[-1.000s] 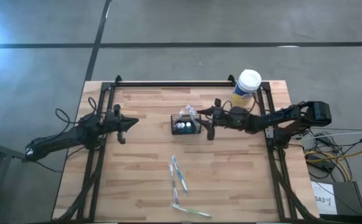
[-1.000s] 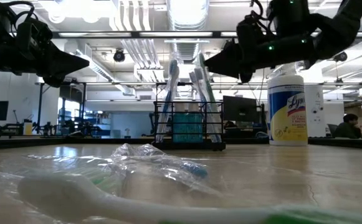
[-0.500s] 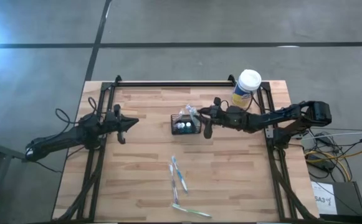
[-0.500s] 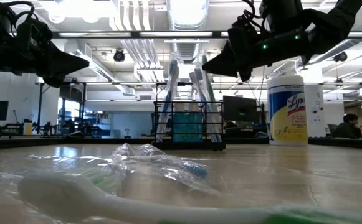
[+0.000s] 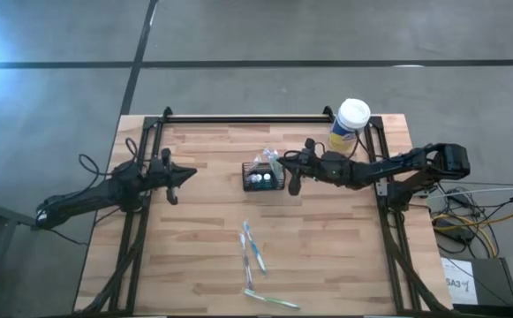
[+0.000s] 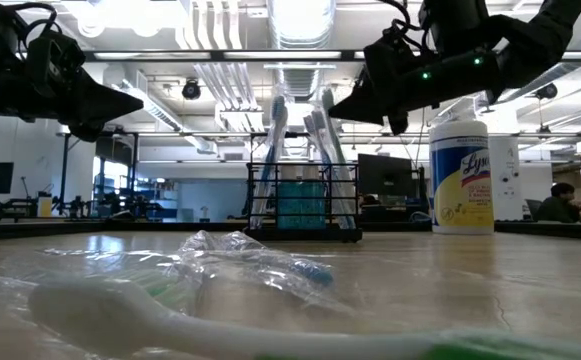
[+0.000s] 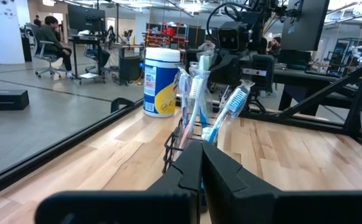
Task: Pick & Place toothbrushing station
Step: Put the top green toothbrush into the mesh organizer
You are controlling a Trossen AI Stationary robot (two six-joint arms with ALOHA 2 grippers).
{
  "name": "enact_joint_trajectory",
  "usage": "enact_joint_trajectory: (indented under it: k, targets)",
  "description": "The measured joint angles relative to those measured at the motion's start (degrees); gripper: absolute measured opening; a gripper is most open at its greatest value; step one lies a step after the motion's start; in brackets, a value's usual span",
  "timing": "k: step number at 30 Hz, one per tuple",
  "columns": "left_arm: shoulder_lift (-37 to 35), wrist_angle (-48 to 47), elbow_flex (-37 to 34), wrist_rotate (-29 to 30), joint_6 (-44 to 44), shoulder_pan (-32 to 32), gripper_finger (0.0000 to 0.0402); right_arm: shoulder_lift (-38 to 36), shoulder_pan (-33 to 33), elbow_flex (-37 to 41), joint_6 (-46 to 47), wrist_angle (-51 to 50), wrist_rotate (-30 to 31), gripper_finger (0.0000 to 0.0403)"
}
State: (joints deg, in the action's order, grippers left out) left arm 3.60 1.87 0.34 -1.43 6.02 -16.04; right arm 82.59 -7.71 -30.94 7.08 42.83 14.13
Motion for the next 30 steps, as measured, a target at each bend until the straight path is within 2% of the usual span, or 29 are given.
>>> enact_joint_trajectory:
  k: [12,21,30]
  targets:
    - [0.0,-0.6,0.0,0.0,0.0,0.0,0.0011,0.0,3.4,8.9,0.1,13.5,6.1,0.0008]
    - [0.0,-0.6,0.0,0.0,0.0,0.0,0.001,0.0,3.6,11.3,-0.4,12.2,6.6,0.0008]
    - [0.0,-0.6,0.0,0.0,0.0,0.0,0.001,0.0,3.7,7.8,-1.8,1.6,6.6,0.0008]
